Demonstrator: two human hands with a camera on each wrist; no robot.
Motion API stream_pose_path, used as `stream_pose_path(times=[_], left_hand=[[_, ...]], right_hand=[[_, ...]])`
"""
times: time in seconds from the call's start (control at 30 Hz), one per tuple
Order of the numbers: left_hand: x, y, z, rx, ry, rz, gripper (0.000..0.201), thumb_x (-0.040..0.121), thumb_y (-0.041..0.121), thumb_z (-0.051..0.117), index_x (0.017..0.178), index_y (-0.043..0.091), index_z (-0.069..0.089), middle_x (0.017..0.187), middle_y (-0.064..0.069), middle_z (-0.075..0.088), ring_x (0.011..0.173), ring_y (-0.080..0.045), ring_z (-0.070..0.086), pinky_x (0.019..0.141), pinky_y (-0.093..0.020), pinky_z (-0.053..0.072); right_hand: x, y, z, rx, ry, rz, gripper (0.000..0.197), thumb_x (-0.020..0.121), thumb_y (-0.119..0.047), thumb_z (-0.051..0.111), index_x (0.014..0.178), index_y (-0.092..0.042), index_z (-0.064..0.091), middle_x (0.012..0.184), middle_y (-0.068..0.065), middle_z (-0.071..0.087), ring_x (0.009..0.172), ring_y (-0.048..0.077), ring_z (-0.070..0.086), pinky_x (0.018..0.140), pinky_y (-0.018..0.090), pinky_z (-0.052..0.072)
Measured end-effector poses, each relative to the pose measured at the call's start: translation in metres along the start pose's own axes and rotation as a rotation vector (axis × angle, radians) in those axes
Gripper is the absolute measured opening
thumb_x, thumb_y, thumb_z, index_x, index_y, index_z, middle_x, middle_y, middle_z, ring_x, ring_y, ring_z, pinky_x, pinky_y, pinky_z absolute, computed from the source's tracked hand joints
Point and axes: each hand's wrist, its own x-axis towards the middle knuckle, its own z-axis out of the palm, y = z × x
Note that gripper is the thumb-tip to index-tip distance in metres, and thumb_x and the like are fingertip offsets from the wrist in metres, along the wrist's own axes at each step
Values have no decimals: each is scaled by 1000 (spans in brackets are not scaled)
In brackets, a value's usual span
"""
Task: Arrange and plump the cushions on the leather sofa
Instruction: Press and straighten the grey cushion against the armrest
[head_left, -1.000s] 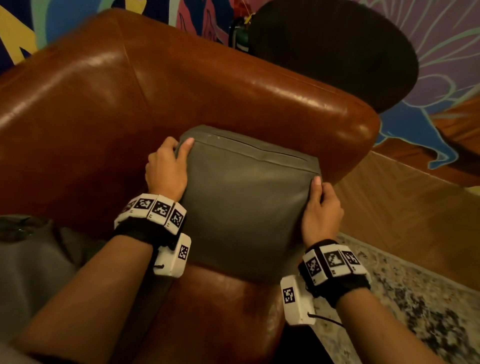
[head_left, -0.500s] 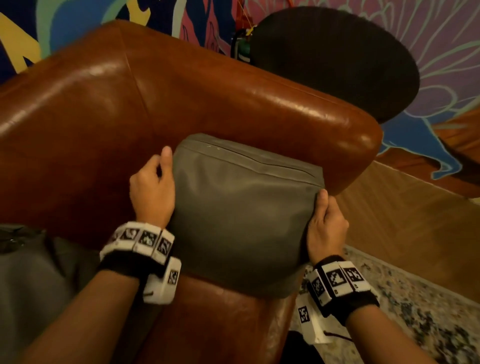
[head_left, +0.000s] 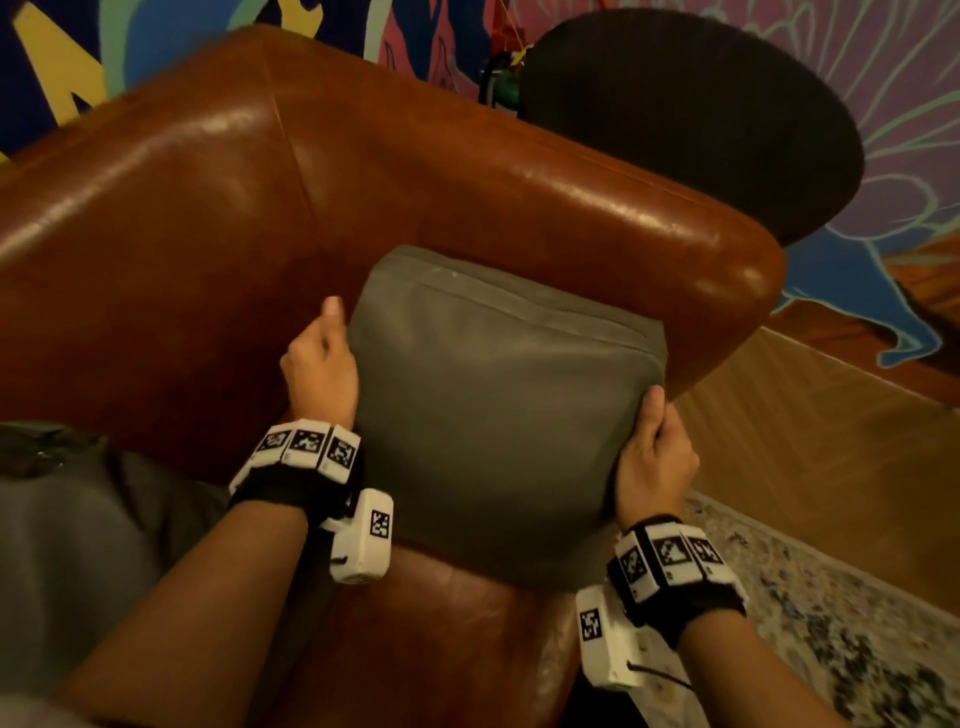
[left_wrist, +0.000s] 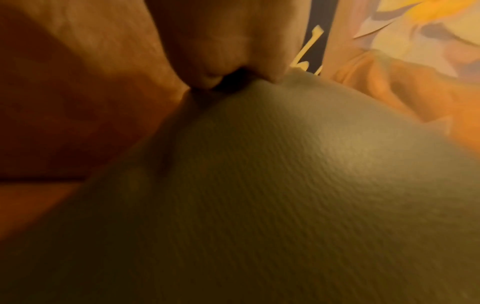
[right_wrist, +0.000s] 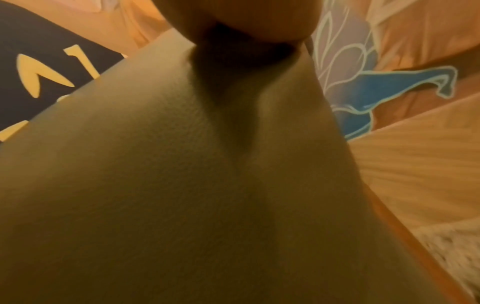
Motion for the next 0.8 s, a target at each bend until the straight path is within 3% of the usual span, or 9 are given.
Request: stream_pose_path(times=[0.07, 0.17, 0.23, 0.27, 0.33, 0.4, 0.53, 0.73, 0.8], left_hand=[[-6, -3, -13, 4, 161, -1, 47, 106, 34, 28, 90, 5, 61, 91, -16, 62, 88, -30, 56, 76, -32, 34], [-35, 7, -22, 133, 244, 353, 38, 104, 25, 31, 119, 4, 58, 124, -21, 56, 115, -37, 48, 96, -41, 31], [-52, 11, -13, 252, 72, 668, 41, 104, 27, 29, 136, 11, 49, 143, -14, 49, 135, -32, 36, 109, -42, 24], [-54, 9, -6, 280, -38, 741, 44, 105, 29, 26, 142, 13, 44, 149, -8, 44, 142, -28, 28, 114, -42, 16], [-49, 5, 3, 275, -209, 704, 49, 105, 31, 25, 149, 12, 33, 156, -4, 33, 148, -20, 15, 119, -40, 0], [-39, -2, 6, 301, -254, 626, 53, 104, 29, 23, 152, 8, 24, 159, -4, 26, 148, -15, 9, 120, -31, -9], [-28, -5, 4, 469, -265, 615, 54, 104, 37, 18, 154, 17, 21, 161, 1, 17, 149, -17, 3, 119, -33, -13], [-29, 5, 4, 588, -229, 564, 57, 103, 41, 16, 155, 17, 17, 163, 1, 13, 149, -15, -3, 115, -38, -21], [-33, 11, 2, 518, -225, 612, 56, 104, 39, 15, 154, 14, 20, 161, 2, 14, 149, -15, 2, 115, -39, -22]], right_hand=[[-5, -1, -11, -45, 157, -22, 30, 104, -37, 40, 97, -12, 54, 87, 1, 54, 81, 21, 54, 77, 41, 43], [-31, -32, -9, -83, 356, -286, 15, 98, -15, 52, 112, -12, 57, 110, -3, 50, 110, 18, 47, 94, 34, 35], [-57, -61, 20, -15, 191, -561, 28, 93, -3, 51, 119, -9, 59, 119, -3, 55, 119, 10, 45, 104, 29, 33], [-68, -73, 39, -20, 35, -663, 34, 94, -3, 48, 126, -8, 58, 129, 3, 58, 129, 14, 44, 112, 31, 30], [-81, -88, 74, -158, -339, -653, 44, 104, -19, 36, 147, -15, 42, 156, 4, 38, 150, 18, 21, 123, 37, 12], [-70, -82, 92, -392, -464, -590, 49, 108, -35, 24, 157, -27, 20, 166, -4, 9, 153, 15, -2, 124, 42, -3], [-27, -39, 58, -726, -338, -508, 53, 105, -49, 10, 155, -40, -4, 159, -11, -17, 144, 14, -24, 115, 38, -22], [-2, -19, 32, -817, -205, -383, 55, 100, -50, 0, 153, -37, -9, 165, -12, -10, 145, 15, -25, 112, 40, -29], [-15, -35, 41, -743, -202, -436, 53, 102, -47, 4, 152, -32, -7, 164, -9, -9, 146, 17, -23, 113, 42, -28]])
